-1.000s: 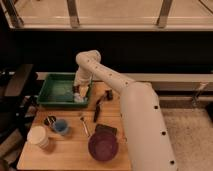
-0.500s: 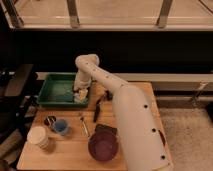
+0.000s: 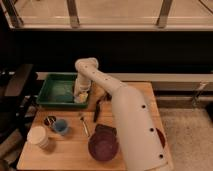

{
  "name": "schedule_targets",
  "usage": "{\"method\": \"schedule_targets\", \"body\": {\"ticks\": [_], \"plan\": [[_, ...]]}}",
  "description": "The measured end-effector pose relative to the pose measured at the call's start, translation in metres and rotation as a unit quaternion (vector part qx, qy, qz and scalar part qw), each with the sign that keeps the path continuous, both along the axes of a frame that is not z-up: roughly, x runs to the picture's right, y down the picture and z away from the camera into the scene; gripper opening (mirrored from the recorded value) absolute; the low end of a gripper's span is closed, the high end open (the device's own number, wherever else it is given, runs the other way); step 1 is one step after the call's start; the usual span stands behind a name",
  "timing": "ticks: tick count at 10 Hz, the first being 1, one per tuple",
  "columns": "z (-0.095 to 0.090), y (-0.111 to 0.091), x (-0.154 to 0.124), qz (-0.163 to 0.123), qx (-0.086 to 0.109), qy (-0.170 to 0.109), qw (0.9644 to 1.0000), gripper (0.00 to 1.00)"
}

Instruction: Place towel in paper cup

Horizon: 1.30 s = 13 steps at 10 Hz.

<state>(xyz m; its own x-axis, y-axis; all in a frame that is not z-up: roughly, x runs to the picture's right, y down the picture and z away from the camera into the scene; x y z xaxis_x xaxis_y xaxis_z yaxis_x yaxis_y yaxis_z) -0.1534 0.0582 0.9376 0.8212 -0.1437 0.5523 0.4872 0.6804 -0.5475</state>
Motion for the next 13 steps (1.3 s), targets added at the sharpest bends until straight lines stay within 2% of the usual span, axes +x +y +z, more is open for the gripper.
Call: {"method": "schedule_targets", "body": {"ticks": [5, 6, 10, 11, 13], "plan": [[0.013, 0.019, 0.001, -0.008, -0.023, 0.015, 0.9996, 0.64], [0.014, 0.019, 0.001, -0.007, -0.025, 0.015, 0.9996, 0.60], [0.014, 0.019, 0.002, -0.009, -0.024, 0.017, 0.9995, 0.22], [0.014, 0.018, 0.001, -0.009, -0.023, 0.016, 0.9996, 0.09], [0.013, 0.017, 0.002, -0.009, -0.023, 0.017, 0.9995, 0.00]]}}
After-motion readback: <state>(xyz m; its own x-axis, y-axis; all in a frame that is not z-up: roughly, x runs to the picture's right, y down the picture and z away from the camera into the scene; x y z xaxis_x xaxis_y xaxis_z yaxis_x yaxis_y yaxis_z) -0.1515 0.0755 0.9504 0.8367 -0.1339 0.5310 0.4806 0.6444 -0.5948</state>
